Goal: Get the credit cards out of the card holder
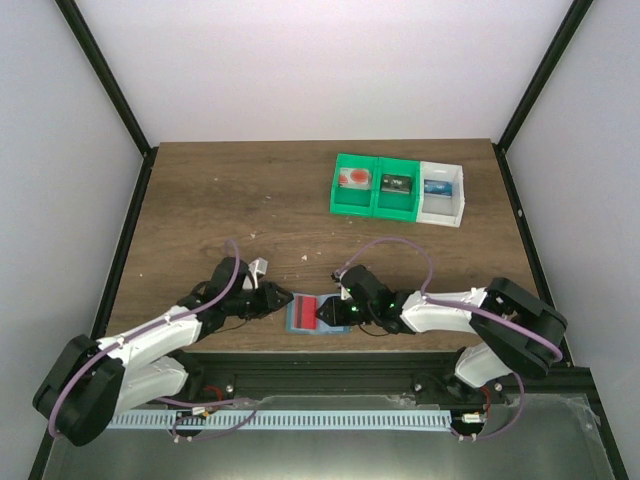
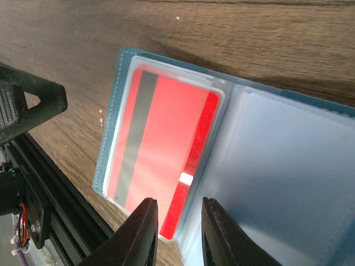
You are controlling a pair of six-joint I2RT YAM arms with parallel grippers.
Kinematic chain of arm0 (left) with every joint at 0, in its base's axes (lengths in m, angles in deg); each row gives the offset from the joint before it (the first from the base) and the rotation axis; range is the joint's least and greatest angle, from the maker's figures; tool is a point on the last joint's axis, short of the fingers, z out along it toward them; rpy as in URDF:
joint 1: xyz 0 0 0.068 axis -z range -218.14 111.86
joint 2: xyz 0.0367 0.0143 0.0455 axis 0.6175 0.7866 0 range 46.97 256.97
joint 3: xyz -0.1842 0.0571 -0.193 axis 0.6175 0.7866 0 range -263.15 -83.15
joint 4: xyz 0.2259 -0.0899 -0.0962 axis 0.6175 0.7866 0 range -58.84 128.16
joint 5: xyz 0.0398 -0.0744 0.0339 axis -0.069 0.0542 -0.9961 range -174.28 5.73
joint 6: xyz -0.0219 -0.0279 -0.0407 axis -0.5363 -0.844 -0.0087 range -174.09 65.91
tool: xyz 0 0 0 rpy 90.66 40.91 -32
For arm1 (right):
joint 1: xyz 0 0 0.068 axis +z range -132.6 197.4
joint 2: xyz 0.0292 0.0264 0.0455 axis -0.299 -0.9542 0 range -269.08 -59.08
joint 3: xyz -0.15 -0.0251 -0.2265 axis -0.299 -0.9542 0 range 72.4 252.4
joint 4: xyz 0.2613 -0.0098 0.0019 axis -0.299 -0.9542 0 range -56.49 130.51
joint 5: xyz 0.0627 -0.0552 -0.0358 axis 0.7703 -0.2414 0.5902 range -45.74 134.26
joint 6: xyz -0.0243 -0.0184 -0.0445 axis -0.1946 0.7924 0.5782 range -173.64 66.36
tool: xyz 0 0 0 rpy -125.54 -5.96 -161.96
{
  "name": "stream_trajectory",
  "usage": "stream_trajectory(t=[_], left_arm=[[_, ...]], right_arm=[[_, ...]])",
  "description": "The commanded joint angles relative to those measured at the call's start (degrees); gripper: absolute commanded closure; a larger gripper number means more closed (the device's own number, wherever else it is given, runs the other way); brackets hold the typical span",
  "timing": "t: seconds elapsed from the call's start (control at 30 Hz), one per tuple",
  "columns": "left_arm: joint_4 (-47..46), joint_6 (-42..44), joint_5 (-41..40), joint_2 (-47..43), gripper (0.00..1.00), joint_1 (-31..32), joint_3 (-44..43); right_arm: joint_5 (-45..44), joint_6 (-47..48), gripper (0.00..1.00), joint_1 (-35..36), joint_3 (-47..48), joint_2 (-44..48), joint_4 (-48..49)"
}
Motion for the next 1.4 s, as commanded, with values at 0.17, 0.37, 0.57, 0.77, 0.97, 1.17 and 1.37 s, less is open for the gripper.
stream_trajectory(t=[0.17,0.37,0.57,0.77,0.97,1.17,1.37], left_arm=[[-12.4,-1.0,7.2,7.1,0.96,0.2,3.9],[-14.6,0.0,7.1,10.4,0.99,0.3,5.3],[-14.2,0.7,6.1,12.0,1.0,0.4,6.1],[-14.4,0.2,5.8,12.4,1.0,0.6,7.2],[-15.2,-0.6,5.5,11.3,1.0,1.0,8.3],[-14.9,-0.5,5.1,11.6,1.0,1.0,8.4],[-14.4,0.3,4.0,12.4,1.0,1.0,8.4]], right_arm=[[4.0,-2.1,0.8,-1.2,-2.0,-2.9,7.7],[5.3,-2.3,0.8,-1.6,-2.8,-4.2,10.1],[5.5,-2.3,0.8,-2.0,-2.7,-5.5,10.7],[6.9,-2.8,0.8,-2.3,-2.3,-7.3,11.9],[6.1,-2.3,0.8,-2.3,-1.1,-7.8,10.7],[5.6,-1.2,0.92,-2.4,-0.9,-7.9,9.7],[5.8,-0.6,1.0,-2.8,-1.2,-6.9,9.7]])
